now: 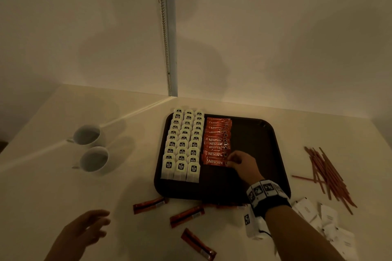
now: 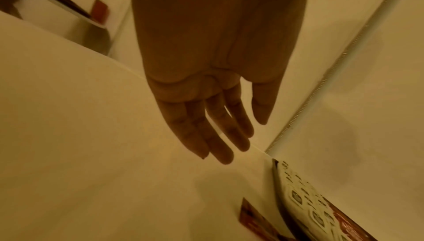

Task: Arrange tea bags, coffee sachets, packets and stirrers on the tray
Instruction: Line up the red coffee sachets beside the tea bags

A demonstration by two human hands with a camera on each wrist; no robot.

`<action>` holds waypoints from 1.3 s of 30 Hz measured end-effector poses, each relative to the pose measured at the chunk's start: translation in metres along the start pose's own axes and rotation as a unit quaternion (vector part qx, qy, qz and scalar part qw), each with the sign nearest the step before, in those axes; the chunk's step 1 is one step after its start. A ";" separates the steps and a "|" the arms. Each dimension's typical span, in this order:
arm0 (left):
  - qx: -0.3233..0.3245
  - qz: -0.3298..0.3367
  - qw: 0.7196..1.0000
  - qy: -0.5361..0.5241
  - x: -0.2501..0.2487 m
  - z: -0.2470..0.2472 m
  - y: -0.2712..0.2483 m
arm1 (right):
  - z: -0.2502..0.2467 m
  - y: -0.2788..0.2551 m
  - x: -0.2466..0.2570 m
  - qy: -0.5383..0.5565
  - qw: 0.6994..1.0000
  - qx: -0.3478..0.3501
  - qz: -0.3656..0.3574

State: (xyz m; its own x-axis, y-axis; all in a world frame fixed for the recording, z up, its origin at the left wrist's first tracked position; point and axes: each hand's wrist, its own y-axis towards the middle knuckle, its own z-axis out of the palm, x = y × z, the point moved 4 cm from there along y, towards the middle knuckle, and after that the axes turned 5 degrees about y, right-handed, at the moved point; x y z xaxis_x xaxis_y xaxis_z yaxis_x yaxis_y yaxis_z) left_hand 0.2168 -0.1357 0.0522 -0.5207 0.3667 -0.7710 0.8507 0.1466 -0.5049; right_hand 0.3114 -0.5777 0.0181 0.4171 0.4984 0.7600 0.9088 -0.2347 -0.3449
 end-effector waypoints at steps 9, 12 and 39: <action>-0.006 -0.055 0.998 0.020 0.027 -0.019 -0.007 | 0.004 0.005 -0.001 0.015 0.999 -0.040 0.008; -0.006 -0.057 0.998 0.019 0.032 -0.022 -0.007 | 0.005 0.004 -0.001 0.005 0.999 -0.036 0.013; 0.076 0.181 0.879 0.435 -0.025 0.110 0.052 | 0.037 -0.132 -0.011 -0.287 0.938 0.084 -0.177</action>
State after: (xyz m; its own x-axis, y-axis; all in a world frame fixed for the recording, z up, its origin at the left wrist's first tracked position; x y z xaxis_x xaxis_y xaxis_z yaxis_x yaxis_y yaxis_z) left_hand 0.2664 -0.2383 0.0020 0.0906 0.9372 -0.3367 0.8952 -0.2247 -0.3848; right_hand 0.1876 -0.5215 0.0353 -0.0203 0.8989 0.4377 0.9593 0.1408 -0.2447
